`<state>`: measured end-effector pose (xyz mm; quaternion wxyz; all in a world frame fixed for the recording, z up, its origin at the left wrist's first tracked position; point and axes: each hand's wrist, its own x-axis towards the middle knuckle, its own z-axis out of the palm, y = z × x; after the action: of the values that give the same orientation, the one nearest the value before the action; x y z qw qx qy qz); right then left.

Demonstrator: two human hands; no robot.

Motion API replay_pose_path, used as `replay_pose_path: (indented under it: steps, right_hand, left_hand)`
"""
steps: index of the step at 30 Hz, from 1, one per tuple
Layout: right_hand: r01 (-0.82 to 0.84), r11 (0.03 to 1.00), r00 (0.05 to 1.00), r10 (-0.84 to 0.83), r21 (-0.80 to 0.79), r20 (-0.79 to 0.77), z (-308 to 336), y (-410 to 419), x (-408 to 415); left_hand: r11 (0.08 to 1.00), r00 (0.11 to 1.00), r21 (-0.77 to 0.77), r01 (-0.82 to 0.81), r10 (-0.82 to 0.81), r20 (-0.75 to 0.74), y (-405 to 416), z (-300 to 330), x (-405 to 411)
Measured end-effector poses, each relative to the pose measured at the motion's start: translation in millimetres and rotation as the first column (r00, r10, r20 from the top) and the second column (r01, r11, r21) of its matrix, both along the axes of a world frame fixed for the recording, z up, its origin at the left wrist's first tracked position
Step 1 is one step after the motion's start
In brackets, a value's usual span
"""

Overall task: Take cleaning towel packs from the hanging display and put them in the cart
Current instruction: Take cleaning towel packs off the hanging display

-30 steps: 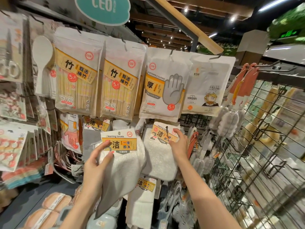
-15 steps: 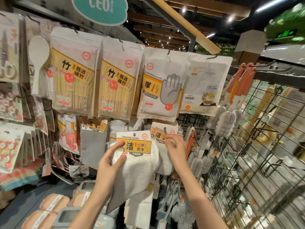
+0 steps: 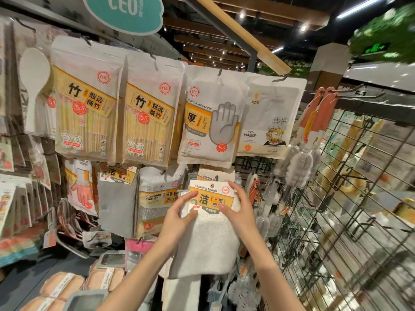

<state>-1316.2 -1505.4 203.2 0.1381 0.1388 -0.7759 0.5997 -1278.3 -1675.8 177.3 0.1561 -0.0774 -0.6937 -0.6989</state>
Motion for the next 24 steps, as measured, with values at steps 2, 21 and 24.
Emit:
replay_pose_path:
  steps: [2,21,24]
  right_hand:
    - [0.028,0.999,1.0,-0.028,0.016,-0.002,2,3,-4]
    - [0.272,0.785,0.958,-0.275,0.556,-0.081,-17,-1,-64]
    - [0.253,0.73,0.959,-0.275,0.635,-0.066,-16,2,-74]
  left_hand:
    - [0.999,1.0,-0.037,0.011,-0.011,-0.005,2,3,-10]
    - [0.974,0.985,-0.215,0.074,-0.038,0.168,16,14,-75]
    - [0.963,0.975,-0.247,0.11,-0.057,0.214,16,15,-83]
